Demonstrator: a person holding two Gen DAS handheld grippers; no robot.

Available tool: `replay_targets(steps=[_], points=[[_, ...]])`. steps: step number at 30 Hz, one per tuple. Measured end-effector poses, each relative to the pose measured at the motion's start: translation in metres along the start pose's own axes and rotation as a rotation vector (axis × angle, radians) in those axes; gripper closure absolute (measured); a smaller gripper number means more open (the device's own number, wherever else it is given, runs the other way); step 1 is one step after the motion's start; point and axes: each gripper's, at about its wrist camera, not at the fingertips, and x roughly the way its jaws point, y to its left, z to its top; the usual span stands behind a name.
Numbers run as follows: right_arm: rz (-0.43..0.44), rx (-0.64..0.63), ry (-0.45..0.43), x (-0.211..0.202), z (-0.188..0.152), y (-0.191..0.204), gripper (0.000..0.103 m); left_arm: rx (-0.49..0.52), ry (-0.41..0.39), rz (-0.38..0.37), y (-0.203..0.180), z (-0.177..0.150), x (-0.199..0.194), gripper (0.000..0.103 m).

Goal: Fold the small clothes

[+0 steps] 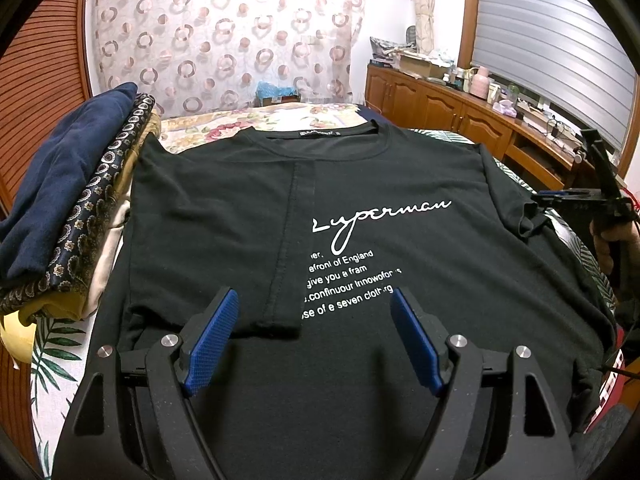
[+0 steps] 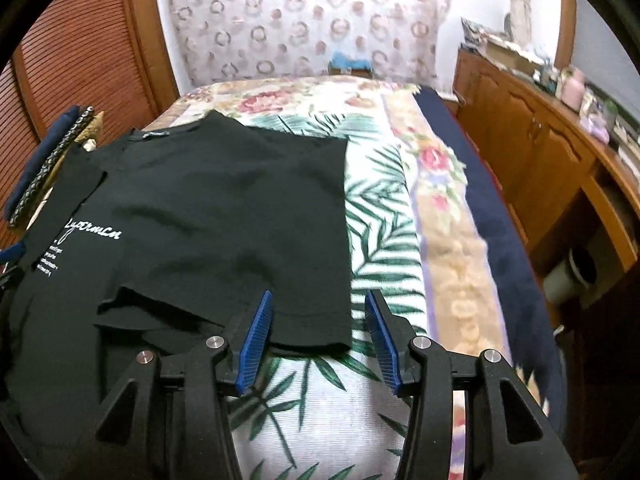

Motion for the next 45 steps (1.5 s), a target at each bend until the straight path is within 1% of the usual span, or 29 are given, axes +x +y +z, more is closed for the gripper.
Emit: replay_targets(steps=[2,3,4,5,6,7,9,11,16,19,23,27,29,31,33,35,38,41,45], points=[[0.005,0.001,-0.01,0.002,0.003,-0.005,0.053,0.0,0.0,0.001,0.0,0.0,0.0,0.024],[0.005,-0.004,-0.011,0.002,0.004,-0.004,0.055,0.0,0.0,0.0,0.0,0.0,0.0,0.024],[0.008,-0.018,-0.011,0.001,0.006,-0.001,0.068,-0.001,-0.001,0.001,0.0,0.0,0.0,0.024],[0.022,-0.036,-0.008,0.003,0.008,0.001,0.075,0.0,-0.001,0.001,0.0,0.0,0.0,0.024],[0.033,-0.051,-0.001,0.006,0.011,-0.002,0.091,0.0,0.0,0.0,0.0,0.0,0.0,0.024],[0.044,-0.071,0.01,0.01,0.016,-0.001,0.099,0.0,0.0,0.0,0.0,0.001,0.0,0.024],[0.072,-0.103,-0.004,0.008,0.025,0.007,0.099,0.0,-0.002,0.0,0.0,0.001,0.0,0.024],[0.078,-0.139,-0.027,0.008,0.039,0.018,0.099,-0.002,-0.003,0.0,0.001,0.0,0.0,0.024],[0.132,-0.228,-0.087,0.007,0.076,0.058,0.099,-0.004,-0.001,-0.003,0.002,-0.001,0.001,0.024],[0.158,-0.266,-0.103,0.01,0.094,0.082,0.099,-0.003,-0.001,-0.004,0.001,-0.001,0.0,0.024],[0.179,-0.285,-0.1,0.023,0.118,0.107,0.099,-0.008,-0.002,-0.008,0.002,-0.001,-0.001,0.024],[0.185,-0.262,-0.102,0.035,0.135,0.116,0.099,-0.016,0.002,-0.013,0.003,-0.001,-0.001,0.024],[0.19,-0.259,-0.104,0.037,0.136,0.117,0.091,-0.016,0.001,-0.014,0.003,-0.001,-0.001,0.024],[0.18,-0.262,-0.107,0.036,0.135,0.117,0.071,-0.016,0.001,-0.013,0.003,-0.001,0.0,0.024],[0.156,-0.268,-0.118,0.033,0.131,0.116,0.061,-0.016,0.002,-0.013,0.003,-0.001,0.0,0.024],[0.15,-0.266,-0.119,0.029,0.124,0.112,0.06,-0.015,0.0,-0.012,0.003,-0.001,-0.001,0.024],[0.129,-0.269,-0.097,0.024,0.107,0.107,0.06,-0.015,0.0,-0.012,0.003,-0.001,-0.001,0.024],[0.147,-0.294,-0.071,0.018,0.089,0.108,0.06,-0.014,0.001,-0.011,0.003,-0.001,0.0,0.024],[0.137,-0.299,-0.041,0.023,0.071,0.101,0.06,-0.016,0.0,-0.016,0.004,-0.001,-0.001,0.024]])
